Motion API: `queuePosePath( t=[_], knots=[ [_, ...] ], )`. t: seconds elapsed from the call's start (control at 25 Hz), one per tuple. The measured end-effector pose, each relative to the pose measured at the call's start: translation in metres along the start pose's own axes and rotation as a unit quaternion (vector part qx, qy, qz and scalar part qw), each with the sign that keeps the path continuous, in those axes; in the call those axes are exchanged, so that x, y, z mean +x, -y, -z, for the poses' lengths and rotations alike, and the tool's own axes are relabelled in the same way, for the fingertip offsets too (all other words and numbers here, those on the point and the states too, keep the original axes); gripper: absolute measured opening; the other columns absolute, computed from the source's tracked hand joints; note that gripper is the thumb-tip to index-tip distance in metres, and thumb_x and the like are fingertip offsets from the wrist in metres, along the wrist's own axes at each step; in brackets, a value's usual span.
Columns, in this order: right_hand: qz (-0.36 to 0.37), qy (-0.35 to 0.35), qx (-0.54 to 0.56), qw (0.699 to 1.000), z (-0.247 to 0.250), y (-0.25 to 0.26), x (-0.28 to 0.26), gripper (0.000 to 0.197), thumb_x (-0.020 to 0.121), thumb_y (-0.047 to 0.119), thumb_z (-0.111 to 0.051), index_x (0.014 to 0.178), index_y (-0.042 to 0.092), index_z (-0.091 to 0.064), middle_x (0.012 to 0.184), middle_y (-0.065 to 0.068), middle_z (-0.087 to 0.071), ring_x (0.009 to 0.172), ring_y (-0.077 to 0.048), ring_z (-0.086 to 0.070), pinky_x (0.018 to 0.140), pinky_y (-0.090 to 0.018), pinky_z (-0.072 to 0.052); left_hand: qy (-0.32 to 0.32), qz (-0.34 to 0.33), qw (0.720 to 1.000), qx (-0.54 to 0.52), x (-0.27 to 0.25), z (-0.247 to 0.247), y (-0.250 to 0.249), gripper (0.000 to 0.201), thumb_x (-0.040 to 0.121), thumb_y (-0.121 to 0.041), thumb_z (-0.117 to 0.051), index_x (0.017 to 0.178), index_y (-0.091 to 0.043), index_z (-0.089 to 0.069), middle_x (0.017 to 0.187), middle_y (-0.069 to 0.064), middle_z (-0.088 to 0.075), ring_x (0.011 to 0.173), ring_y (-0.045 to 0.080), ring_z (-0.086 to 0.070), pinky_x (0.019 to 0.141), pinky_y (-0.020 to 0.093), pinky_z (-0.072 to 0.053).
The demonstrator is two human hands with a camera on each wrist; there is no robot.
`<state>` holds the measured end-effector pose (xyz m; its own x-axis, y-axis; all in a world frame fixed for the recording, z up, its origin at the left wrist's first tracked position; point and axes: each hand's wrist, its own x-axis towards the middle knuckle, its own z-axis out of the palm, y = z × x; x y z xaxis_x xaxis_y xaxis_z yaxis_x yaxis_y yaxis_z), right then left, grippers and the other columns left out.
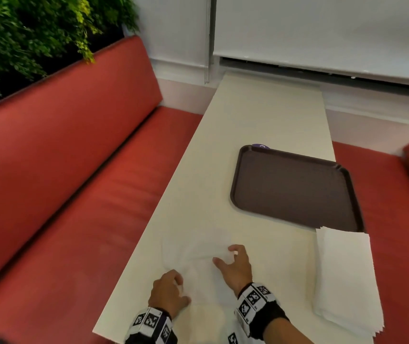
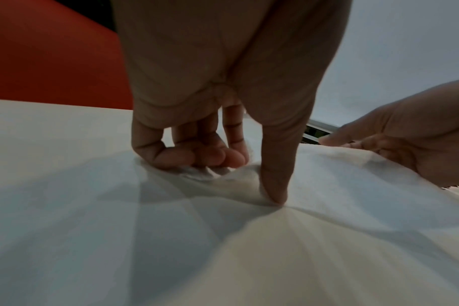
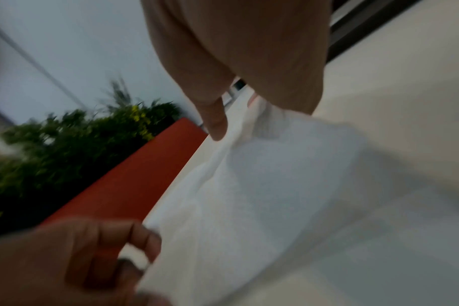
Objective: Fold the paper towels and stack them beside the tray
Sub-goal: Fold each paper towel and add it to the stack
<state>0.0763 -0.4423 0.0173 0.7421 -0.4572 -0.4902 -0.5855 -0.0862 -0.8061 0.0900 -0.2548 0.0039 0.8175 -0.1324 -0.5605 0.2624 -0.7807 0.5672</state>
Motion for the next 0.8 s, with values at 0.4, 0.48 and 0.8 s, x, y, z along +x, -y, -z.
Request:
queuePosePath(
  t=[0.4, 0.48, 0.8],
  knots=[
    [0.163, 0.043, -0.075, 0.983, 0.081, 0.059, 0.022, 0.022, 0.083, 0.026, -0.068, 0.071, 0.013, -0.056, 0.074, -0.006, -0.062, 0.066, -0.021, -0.057, 0.067, -0.038, -0.048, -0.05, 0.027, 0.983, -0.176, 0.003, 0.042, -0.027, 0.053, 0.058, -0.045, -0.084, 0.099, -0.023, -0.058, 0.093, 0.008, -0.059, 0.085, 0.018, -0.058, 0.075, 0.028, -0.044],
    [0.221, 0.053, -0.051, 0.972, 0.104, 0.089, 0.011, 0.032, 0.083, 0.032, -0.068, 0.079, 0.003, -0.054, 0.079, -0.017, -0.061, 0.069, -0.026, -0.058, 0.067, -0.046, -0.05, 0.012, 0.024, 0.968, -0.251, 0.007, 0.048, -0.051, 0.066, 0.051, -0.059, -0.08, 0.104, -0.025, -0.059, 0.104, 0.007, -0.061, 0.096, 0.018, -0.058, 0.079, 0.031, -0.045],
    [0.245, 0.134, 0.21, 0.937, 0.193, 0.148, -0.036, 0.052, 0.077, 0.029, -0.072, 0.122, 0.009, -0.059, 0.12, -0.011, -0.067, 0.108, -0.029, -0.065, 0.09, -0.04, -0.055, 0.282, -0.11, 0.829, -0.47, -0.008, 0.074, -0.195, 0.048, 0.073, -0.043, -0.061, 0.104, -0.006, -0.066, 0.1, 0.012, -0.071, 0.09, 0.024, -0.068, 0.075, 0.035, -0.055]
  ],
)
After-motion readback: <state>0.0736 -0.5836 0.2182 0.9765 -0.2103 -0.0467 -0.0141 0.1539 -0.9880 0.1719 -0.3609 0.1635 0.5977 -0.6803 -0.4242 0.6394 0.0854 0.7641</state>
